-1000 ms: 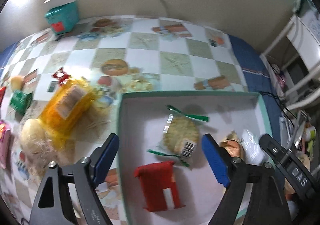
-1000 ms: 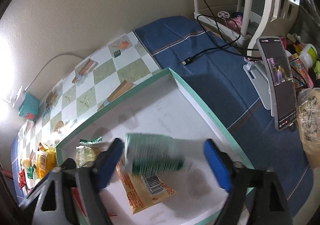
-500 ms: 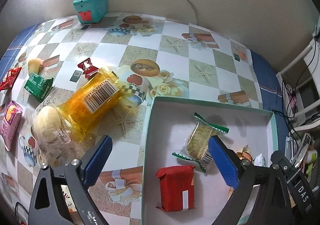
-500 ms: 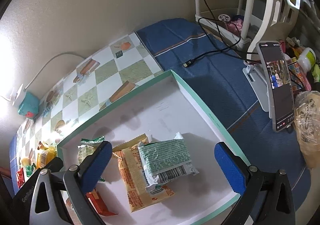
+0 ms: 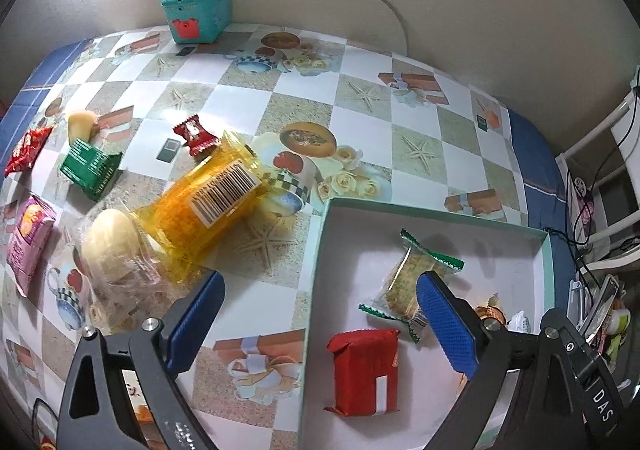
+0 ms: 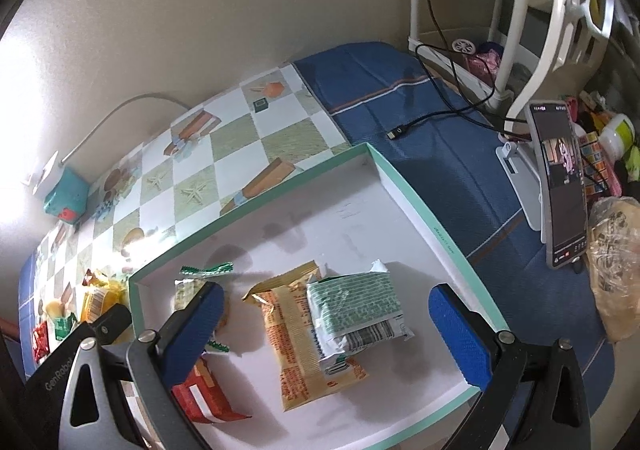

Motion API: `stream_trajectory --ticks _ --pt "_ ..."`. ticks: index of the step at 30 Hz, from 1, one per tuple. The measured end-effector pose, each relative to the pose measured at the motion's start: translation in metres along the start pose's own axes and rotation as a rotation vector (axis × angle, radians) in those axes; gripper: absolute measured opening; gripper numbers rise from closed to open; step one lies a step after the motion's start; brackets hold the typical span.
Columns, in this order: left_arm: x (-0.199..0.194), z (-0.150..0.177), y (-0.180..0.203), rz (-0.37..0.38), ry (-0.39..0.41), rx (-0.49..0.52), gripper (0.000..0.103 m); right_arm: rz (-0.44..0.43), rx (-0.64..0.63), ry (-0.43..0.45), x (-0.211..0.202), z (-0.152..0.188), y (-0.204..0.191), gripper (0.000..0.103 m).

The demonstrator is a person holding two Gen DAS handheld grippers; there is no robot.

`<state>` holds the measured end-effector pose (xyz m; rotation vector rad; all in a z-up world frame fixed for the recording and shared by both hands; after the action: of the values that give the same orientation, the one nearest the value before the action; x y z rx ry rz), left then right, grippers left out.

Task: Organize snacks
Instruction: 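Move both tools back over the snack pile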

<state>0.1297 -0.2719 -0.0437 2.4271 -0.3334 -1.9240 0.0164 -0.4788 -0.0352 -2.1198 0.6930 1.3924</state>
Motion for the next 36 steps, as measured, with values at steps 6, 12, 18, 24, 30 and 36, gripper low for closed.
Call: stream_trajectory --ticks 6,12,18,24,30,36 --pt "-0.018 -0.004 -0.015 0.001 0.015 -0.015 0.097 0.015 -0.009 -0.013 -0.01 0.004 -0.009 0.103" --pt "-0.052 -0.006 -0.045 -0.015 0.068 -0.069 0.097 0.008 0.001 0.017 -0.04 0.009 -0.022 0.103" --pt "-0.088 -0.003 -0.081 -0.042 0.116 -0.092 0.097 0.014 -0.007 0.025 -0.062 0.029 -0.041 0.103" --pt "-0.109 0.007 -0.129 -0.018 0.127 -0.162 0.097 0.028 -0.069 0.039 -0.08 0.054 -0.067 0.103" --pt "-0.115 0.024 -0.19 0.001 0.115 -0.252 0.097 0.026 -0.132 0.016 -0.077 0.093 -0.095 0.103" --pt "-0.118 0.04 -0.247 -0.023 0.101 -0.288 0.097 0.016 -0.152 -0.006 -0.075 0.117 -0.109 0.103"
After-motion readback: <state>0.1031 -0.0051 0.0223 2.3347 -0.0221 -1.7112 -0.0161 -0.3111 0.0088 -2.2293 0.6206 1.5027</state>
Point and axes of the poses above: each gripper's, at about its wrist camera, not at the fingertips, and x roughly the way its jaws point, y to its right, z to its underside, the point moved 4 cm from there along x, roughly the way its jaws point, and after that the axes turned 7 degrees about -y, right-handed, at the moved point
